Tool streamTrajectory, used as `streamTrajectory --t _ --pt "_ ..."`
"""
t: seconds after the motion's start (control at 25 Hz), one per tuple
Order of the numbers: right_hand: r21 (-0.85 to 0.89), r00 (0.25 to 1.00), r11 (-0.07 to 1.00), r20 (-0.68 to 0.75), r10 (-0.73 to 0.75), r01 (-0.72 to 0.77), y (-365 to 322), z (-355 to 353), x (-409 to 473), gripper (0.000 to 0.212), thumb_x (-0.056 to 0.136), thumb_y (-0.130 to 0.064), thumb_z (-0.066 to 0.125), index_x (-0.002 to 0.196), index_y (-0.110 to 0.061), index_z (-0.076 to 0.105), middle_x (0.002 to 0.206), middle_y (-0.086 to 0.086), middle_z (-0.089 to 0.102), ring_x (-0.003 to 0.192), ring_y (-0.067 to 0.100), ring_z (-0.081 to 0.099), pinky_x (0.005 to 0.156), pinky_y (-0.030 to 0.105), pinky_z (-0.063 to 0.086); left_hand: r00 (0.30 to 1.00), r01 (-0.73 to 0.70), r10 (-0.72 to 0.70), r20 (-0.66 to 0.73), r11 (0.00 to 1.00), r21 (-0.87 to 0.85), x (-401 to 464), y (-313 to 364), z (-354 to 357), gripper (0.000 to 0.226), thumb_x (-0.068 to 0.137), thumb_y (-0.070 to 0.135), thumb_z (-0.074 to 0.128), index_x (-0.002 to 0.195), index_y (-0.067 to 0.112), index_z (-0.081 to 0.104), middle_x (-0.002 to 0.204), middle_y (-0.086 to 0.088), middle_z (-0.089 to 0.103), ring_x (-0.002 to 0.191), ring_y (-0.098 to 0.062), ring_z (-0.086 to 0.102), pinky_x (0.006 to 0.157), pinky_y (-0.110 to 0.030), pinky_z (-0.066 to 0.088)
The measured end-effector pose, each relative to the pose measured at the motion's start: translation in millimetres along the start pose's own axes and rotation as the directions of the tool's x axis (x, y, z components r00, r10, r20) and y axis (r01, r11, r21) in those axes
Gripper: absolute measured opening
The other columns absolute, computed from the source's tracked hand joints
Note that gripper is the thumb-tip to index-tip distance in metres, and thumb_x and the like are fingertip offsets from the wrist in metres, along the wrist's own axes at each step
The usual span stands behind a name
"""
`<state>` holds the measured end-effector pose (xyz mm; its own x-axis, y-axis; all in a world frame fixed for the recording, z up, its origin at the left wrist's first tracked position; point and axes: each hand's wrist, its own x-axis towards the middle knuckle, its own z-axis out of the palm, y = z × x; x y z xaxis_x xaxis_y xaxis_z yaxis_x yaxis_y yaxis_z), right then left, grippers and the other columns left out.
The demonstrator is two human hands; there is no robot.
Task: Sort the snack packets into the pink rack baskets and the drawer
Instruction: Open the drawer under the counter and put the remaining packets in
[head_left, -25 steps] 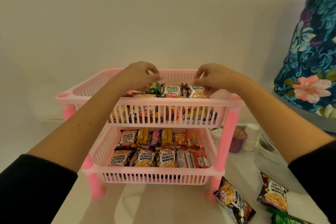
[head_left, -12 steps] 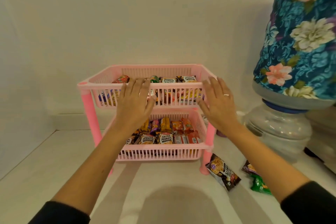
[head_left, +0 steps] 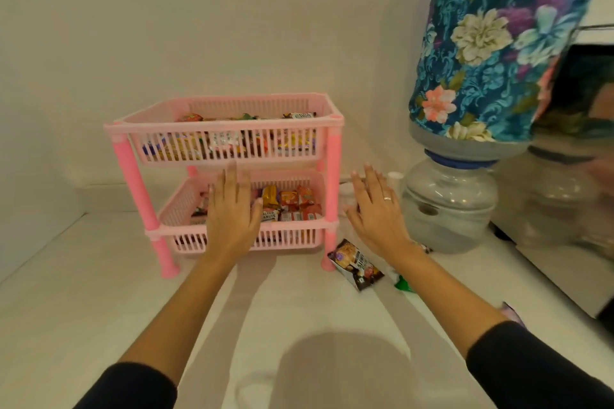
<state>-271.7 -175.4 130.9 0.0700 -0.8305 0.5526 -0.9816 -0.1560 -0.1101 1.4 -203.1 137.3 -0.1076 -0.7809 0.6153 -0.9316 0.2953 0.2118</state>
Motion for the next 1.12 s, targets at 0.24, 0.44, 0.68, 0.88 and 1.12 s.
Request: streamTrajectory --t 0.24,0.44,0.68,0.88,1.12 --pt "0.068 0.949 0.969 0.229 0.218 -0.238 86.9 0.2 -157.0 0.058 0.094 -0.040 0.046 0.144 -0.016 0.030 0.149 0.012 0.031 0.133 0.031 0.033 0.103 0.046 0.035 0.958 0.092 -0.029 0.285 0.973 -0.212 -169.3 122.5 48.7 0.053 0.098 0.029 0.036 0.148 0.012 0.029 0.157 -0.008 0.025 0.146 -0.027 0.016 0.116 -0.045 0.015" --pt "-0.064 0.866 0.948 0.390 0.313 -0.313 138.5 -11.5 -273.3 0.055 0.094 -0.046 0.039 0.142 -0.020 0.036 0.146 0.012 0.036 0.131 0.031 0.038 0.101 0.045 0.037 0.865 0.122 -0.039 0.500 0.983 -0.135 -272.6 191.3 72.5 0.048 0.099 0.040 0.031 0.144 0.025 0.037 0.158 0.000 0.024 0.147 -0.022 0.012 0.117 -0.043 0.013" --pt "0.007 0.898 0.933 0.273 0.344 -0.359 146.7 -32.6 -370.3 0.030 0.088 -0.027 0.060 0.114 -0.013 0.066 0.126 0.015 0.058 0.119 0.034 0.052 0.092 0.046 0.044 0.824 0.038 -0.058 0.564 0.998 0.047 -327.1 217.5 65.9 0.055 0.097 0.044 0.014 0.147 0.028 0.034 0.158 0.001 0.022 0.146 -0.022 0.018 0.116 -0.044 0.018" --pt "0.474 0.466 0.380 0.074 0.882 -0.794 146.8 -45.4 -411.9 0.046 0.082 -0.024 0.070 0.120 -0.006 0.051 0.125 0.019 0.047 0.113 0.037 0.047 0.091 0.047 0.044 0.800 0.084 -0.115 0.589 0.993 0.080 -332.6 214.6 64.5 0.049 0.101 0.041 0.021 0.150 0.034 0.020 0.160 0.007 0.011 0.148 -0.018 0.008 0.118 -0.043 0.010" --pt "0.649 0.037 -0.664 0.725 0.688 -0.372 160.2 -52.8 -407.9 0.051 0.090 -0.038 0.058 0.123 -0.001 0.052 0.108 0.010 0.062 0.100 0.021 0.060 0.101 0.038 0.046 0.771 -0.023 -0.049 0.634 0.994 0.105 -335.9 210.1 54.4 0.080 0.083 0.063 -0.016 0.151 0.031 0.012 0.161 0.003 0.005 0.148 -0.022 0.006 0.117 -0.047 0.011"
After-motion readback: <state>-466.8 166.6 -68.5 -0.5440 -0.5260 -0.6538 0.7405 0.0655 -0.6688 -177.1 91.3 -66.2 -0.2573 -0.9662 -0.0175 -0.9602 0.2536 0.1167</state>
